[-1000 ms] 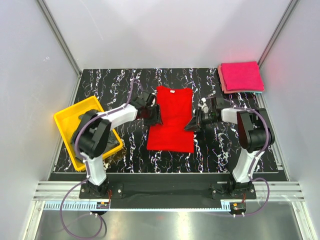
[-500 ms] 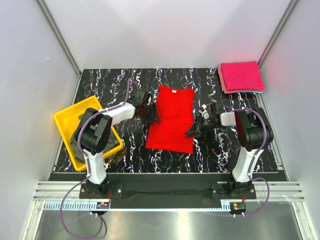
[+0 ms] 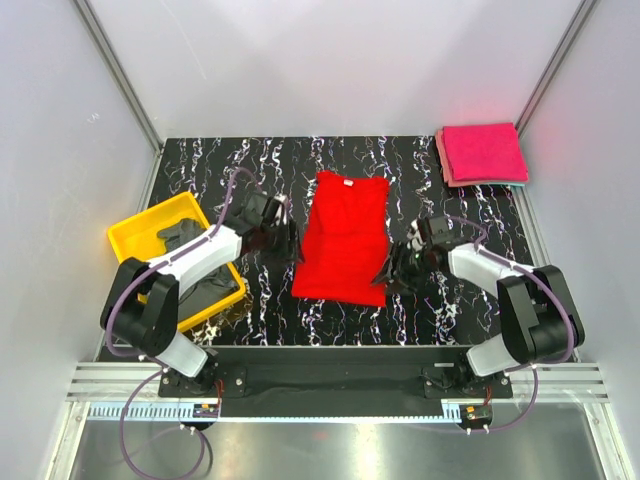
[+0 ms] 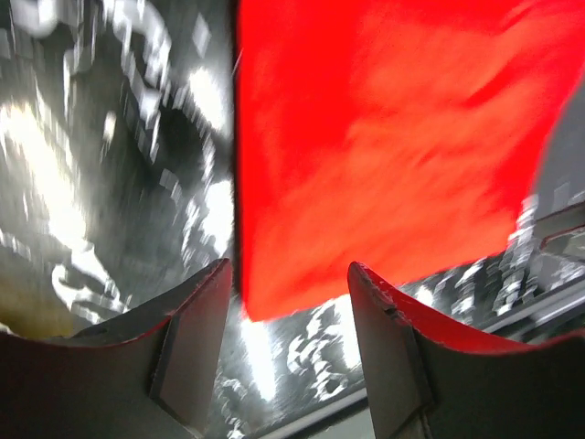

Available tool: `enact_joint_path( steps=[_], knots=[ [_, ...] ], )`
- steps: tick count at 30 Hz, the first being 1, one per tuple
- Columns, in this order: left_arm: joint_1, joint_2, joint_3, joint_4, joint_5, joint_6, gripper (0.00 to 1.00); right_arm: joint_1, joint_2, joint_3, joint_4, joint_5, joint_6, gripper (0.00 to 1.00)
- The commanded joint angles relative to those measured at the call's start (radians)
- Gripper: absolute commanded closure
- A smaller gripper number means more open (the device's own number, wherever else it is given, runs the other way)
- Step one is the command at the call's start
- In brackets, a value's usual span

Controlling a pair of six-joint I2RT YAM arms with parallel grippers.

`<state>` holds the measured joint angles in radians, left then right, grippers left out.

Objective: Fold and stack the t-shirts
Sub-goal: Fold the tshirt

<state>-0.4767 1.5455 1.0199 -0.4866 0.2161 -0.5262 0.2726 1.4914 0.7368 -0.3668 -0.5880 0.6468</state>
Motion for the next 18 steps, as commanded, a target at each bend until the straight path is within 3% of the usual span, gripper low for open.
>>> enact_joint_path(
  steps=[1, 10, 18],
  knots=[
    [-0.011, -0.021, -0.095, -0.015, 0.02, 0.023, 0.41, 0.027, -0.039, -0.074, -0.054, 0.146, 0.126, 0.45],
    [-0.033, -0.012, -0.173, 0.049, 0.069, -0.006, 0.42, 0.042, -0.121, -0.123, -0.084, 0.243, 0.125, 0.45],
    [-0.056, 0.021, -0.187, 0.051, 0.04, -0.015, 0.45, 0.042, -0.085, -0.137, -0.014, 0.211, 0.1, 0.51]
  ],
)
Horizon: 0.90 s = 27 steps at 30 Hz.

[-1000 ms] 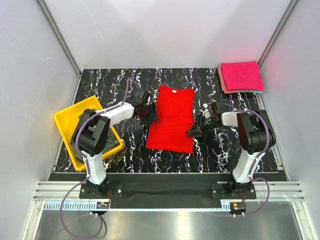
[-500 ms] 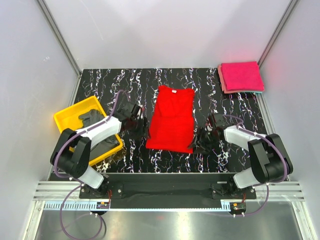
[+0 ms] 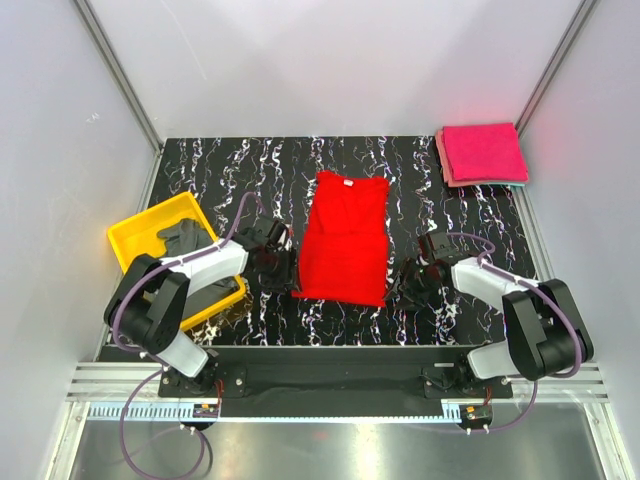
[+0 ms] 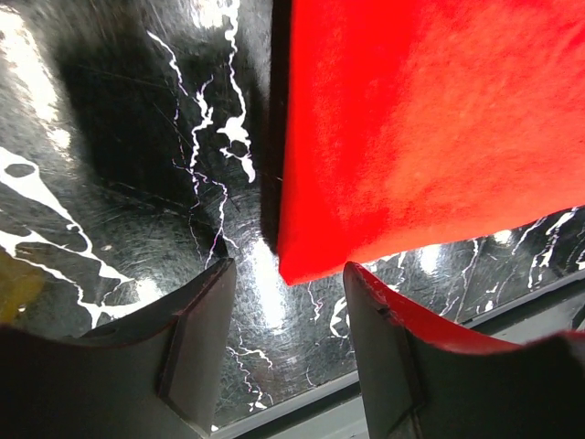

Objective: Fold and stack the t-shirts
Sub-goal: Fold the tshirt

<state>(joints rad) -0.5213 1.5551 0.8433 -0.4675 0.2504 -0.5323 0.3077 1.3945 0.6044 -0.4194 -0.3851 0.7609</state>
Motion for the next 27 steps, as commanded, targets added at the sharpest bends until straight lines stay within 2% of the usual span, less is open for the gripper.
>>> enact_joint_path(
  steps=[1, 9, 11, 12, 13, 14, 15, 17, 27],
  knots=[
    [-0.013, 0.017, -0.01, 0.035, 0.006, -0.012, 0.46, 0.007, 0.024, -0.005, 0.047, 0.0, -0.015, 0.51],
    [-0.02, 0.042, -0.016, 0.061, 0.024, -0.017, 0.51, 0.007, 0.077, 0.003, 0.071, -0.031, -0.049, 0.53],
    [-0.022, 0.051, -0.016, 0.067, 0.029, -0.018, 0.54, 0.008, 0.083, -0.006, 0.08, -0.035, -0.052, 0.57],
    [-0.022, 0.054, -0.016, 0.069, 0.029, -0.018, 0.61, 0.007, 0.083, -0.008, 0.083, -0.038, -0.052, 0.6],
    [-0.02, 0.059, -0.015, 0.072, 0.032, -0.02, 0.66, 0.008, 0.086, -0.011, 0.087, -0.038, -0.054, 0.71],
    [-0.02, 0.059, -0.013, 0.07, 0.029, -0.02, 0.74, 0.007, 0.084, -0.009, 0.084, -0.034, -0.055, 0.79],
    [-0.022, 0.06, -0.013, 0.07, 0.027, -0.02, 0.87, 0.007, 0.084, -0.008, 0.082, -0.029, -0.057, 0.89],
    [-0.02, 0.06, -0.012, 0.064, 0.021, -0.023, 1.0, 0.007, 0.084, -0.003, 0.076, -0.018, -0.069, 1.0],
    [-0.051, 0.003, -0.019, 0.0, -0.06, -0.081, 1.0, 0.008, 0.058, -0.002, -0.004, 0.1, -0.11, 1.0]
  ],
)
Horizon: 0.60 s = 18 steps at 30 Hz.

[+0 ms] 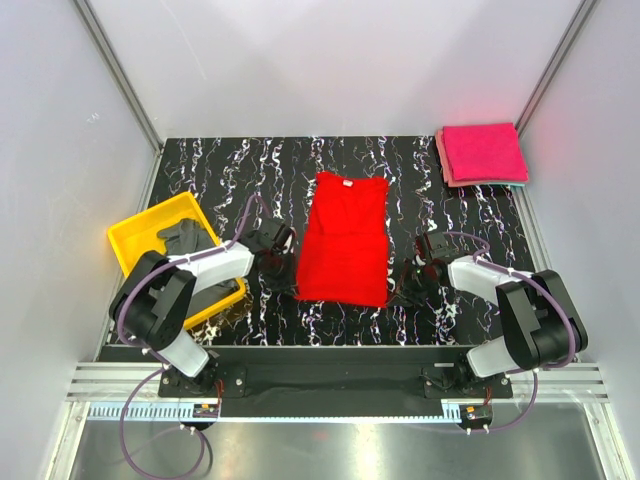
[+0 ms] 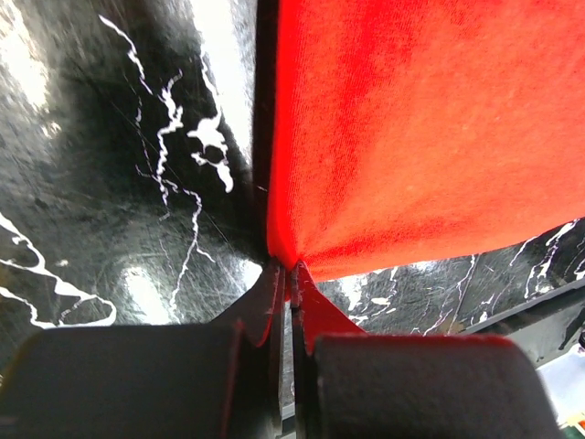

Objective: Fold and stack the t-shirts
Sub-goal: Fold the tshirt

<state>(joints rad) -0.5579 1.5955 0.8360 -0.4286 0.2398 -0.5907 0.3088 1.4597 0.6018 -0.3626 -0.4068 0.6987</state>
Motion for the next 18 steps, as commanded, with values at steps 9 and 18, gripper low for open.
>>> enact_joint_path(
  steps=[9, 18],
  knots=[
    [-0.045, -0.045, -0.005, -0.07, -0.056, -0.044, 1.0, 0.006, -0.004, 0.019, -0.088, 0.148, -0.039, 1.0],
    [-0.046, -0.094, -0.051, -0.053, -0.034, -0.058, 1.0, 0.006, -0.077, 0.024, -0.16, 0.141, -0.024, 1.0]
  ],
)
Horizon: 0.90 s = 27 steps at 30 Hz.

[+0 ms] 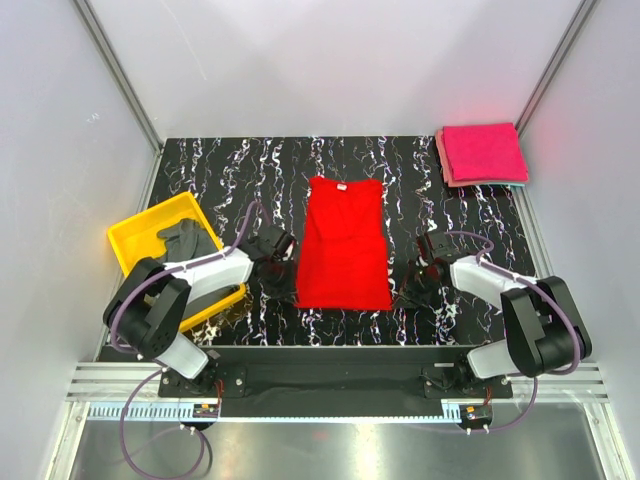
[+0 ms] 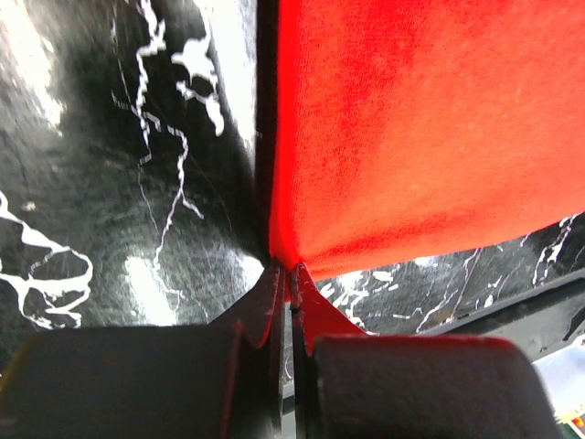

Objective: Fold and stack the t-shirts
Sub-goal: Fold the tshirt

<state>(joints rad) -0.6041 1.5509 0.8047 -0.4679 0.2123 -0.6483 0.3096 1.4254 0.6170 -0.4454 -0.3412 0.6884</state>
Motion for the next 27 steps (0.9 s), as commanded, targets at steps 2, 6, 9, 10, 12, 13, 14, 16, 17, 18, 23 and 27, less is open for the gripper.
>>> enact_joint_path(
  steps=[2, 6, 9, 10, 12, 13, 14, 16, 17, 18, 23, 27],
  knots=[
    [0.0, -0.058, -0.036, -0.006, 0.009, -0.004, 0.88, 0.005, -0.063, -0.01, -0.079, 0.074, 0.0, 1.0],
    [0.0, -0.08, -0.068, 0.012, 0.015, -0.014, 0.69, 0.005, -0.062, -0.033, -0.061, 0.035, 0.002, 0.96],
    [0.0, -0.098, -0.073, 0.014, 0.019, -0.017, 0.67, 0.006, -0.071, -0.023, -0.076, 0.025, -0.004, 0.87],
    [0.0, -0.104, -0.065, 0.003, 0.016, -0.017, 0.66, 0.005, -0.078, -0.014, -0.091, 0.025, -0.004, 0.84],
    [0.0, -0.133, -0.061, -0.012, 0.013, -0.013, 0.63, 0.006, -0.109, 0.003, -0.115, 0.024, -0.003, 0.73],
    [-0.002, -0.141, -0.064, -0.009, 0.019, -0.011, 0.6, 0.006, -0.109, 0.004, -0.115, 0.016, -0.001, 0.7],
    [-0.002, -0.153, -0.068, 0.006, 0.028, -0.011, 0.57, 0.005, -0.111, 0.0, -0.104, -0.004, -0.001, 0.67],
    [-0.002, -0.163, -0.087, 0.026, 0.056, -0.025, 0.53, 0.005, -0.112, -0.013, -0.084, -0.025, 0.008, 0.62],
    [-0.002, -0.167, -0.093, 0.046, 0.061, -0.03, 0.53, 0.006, -0.112, -0.025, -0.067, -0.031, 0.01, 0.61],
    [-0.002, -0.167, -0.102, 0.055, 0.065, -0.036, 0.53, 0.005, -0.111, -0.031, -0.059, -0.033, 0.014, 0.61],
    [-0.002, -0.134, -0.111, 0.083, 0.073, -0.04, 0.53, 0.005, -0.094, -0.056, -0.013, -0.058, 0.013, 0.6],
    [-0.002, -0.112, -0.13, 0.115, 0.079, -0.05, 0.53, 0.005, -0.068, -0.062, 0.002, -0.055, 0.008, 0.6]
  ],
)
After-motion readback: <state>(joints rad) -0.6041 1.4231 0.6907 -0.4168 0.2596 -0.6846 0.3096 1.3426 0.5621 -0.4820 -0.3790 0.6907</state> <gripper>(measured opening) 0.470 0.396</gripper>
